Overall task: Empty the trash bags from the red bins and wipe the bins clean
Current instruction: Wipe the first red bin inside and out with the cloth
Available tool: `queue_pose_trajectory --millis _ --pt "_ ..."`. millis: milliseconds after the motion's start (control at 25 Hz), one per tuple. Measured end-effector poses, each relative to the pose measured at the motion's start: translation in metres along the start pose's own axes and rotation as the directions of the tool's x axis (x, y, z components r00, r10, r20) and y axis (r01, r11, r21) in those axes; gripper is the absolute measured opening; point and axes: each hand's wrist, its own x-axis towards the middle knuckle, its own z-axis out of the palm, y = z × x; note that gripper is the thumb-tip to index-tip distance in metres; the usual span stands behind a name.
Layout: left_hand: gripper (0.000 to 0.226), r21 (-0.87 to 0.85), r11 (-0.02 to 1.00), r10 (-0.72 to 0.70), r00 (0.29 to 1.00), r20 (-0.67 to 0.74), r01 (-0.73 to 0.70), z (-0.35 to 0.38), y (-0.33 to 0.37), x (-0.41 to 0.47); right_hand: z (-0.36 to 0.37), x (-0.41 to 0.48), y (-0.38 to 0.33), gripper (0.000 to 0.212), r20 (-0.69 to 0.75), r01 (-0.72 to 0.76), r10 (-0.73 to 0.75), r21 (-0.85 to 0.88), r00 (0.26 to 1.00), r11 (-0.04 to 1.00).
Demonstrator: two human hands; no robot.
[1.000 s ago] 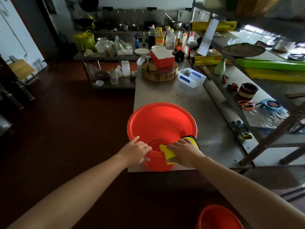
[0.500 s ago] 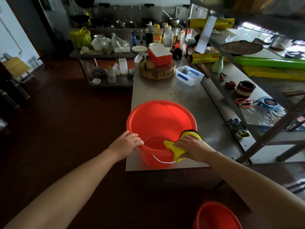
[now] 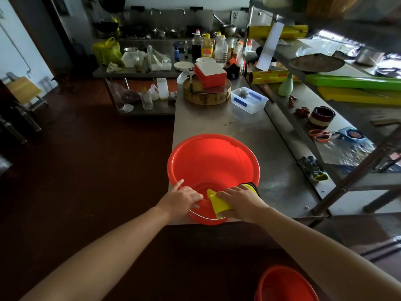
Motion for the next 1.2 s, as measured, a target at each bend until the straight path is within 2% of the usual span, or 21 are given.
queue_pose_trajectory --millis 160,280,360,440,560,640,720,800,880,1040,1120,1200 --pt "0.044 0.025 0.999 -0.037 0.999 -0.003 0.037 0.001 -0.017 -0.005 0.000 -0.012 0.018 0.078 -0.006 0.022 -0.022 -0.022 1.000 1.000" --pt "0.071 -0.106 0.985 -0.137 0.990 -0.038 0.132 0.009 -0.012 -0.007 0.007 -0.016 0.012 0.076 -0.064 0.050 -0.051 -0.015 0.997 0.999" --pt "0.075 -0.187 0.954 -0.248 0.967 -0.058 0.234 0.011 -0.007 -0.007 0.013 -0.021 0.009 0.075 -0.132 0.066 -0.069 -0.025 0.989 0.997" --pt "0.076 -0.209 0.933 -0.302 0.953 -0.007 0.294 0.010 -0.003 -0.006 0.018 -0.026 0.006 0.071 -0.215 0.060 -0.068 -0.046 0.974 0.997" --pt "0.084 -0.136 0.960 -0.237 0.968 0.081 0.246 0.010 0.006 -0.008 0.026 -0.036 -0.003 0.067 -0.259 0.039 -0.048 -0.040 0.965 0.998" --pt "0.085 -0.066 0.982 -0.168 0.975 0.147 0.179 0.011 0.016 -0.010 0.028 -0.043 -0.009 0.066 -0.215 0.039 -0.048 -0.046 0.975 0.998" --pt "0.076 -0.040 0.990 -0.125 0.979 0.160 0.133 0.012 0.026 -0.013 0.028 -0.047 -0.015 0.067 -0.160 0.026 -0.038 -0.077 0.986 0.997" --pt "0.064 -0.057 0.993 -0.095 0.991 0.098 0.101 0.008 0.033 -0.012 0.031 -0.051 -0.023 0.065 -0.194 -0.017 -0.007 -0.124 0.981 0.992" --pt "0.055 -0.048 0.998 -0.048 0.999 -0.017 0.047 0.003 0.037 -0.013 0.037 -0.057 -0.030 0.061 -0.302 -0.070 0.032 -0.116 0.953 0.991" --pt "0.035 0.122 0.989 0.112 0.951 -0.289 -0.079 0.008 0.030 -0.024 0.047 -0.055 -0.039 0.051 -0.479 -0.107 0.056 -0.079 0.876 0.991" --pt "0.039 0.131 0.991 0.075 0.957 -0.279 -0.039 0.011 0.026 -0.030 0.046 -0.045 -0.043 0.045 -0.498 -0.105 0.043 -0.098 0.866 0.990" --pt "0.044 0.114 0.993 -0.016 0.978 -0.206 0.040 0.021 0.027 -0.035 0.051 -0.037 -0.048 0.042 -0.473 -0.105 0.041 -0.111 0.880 0.988"
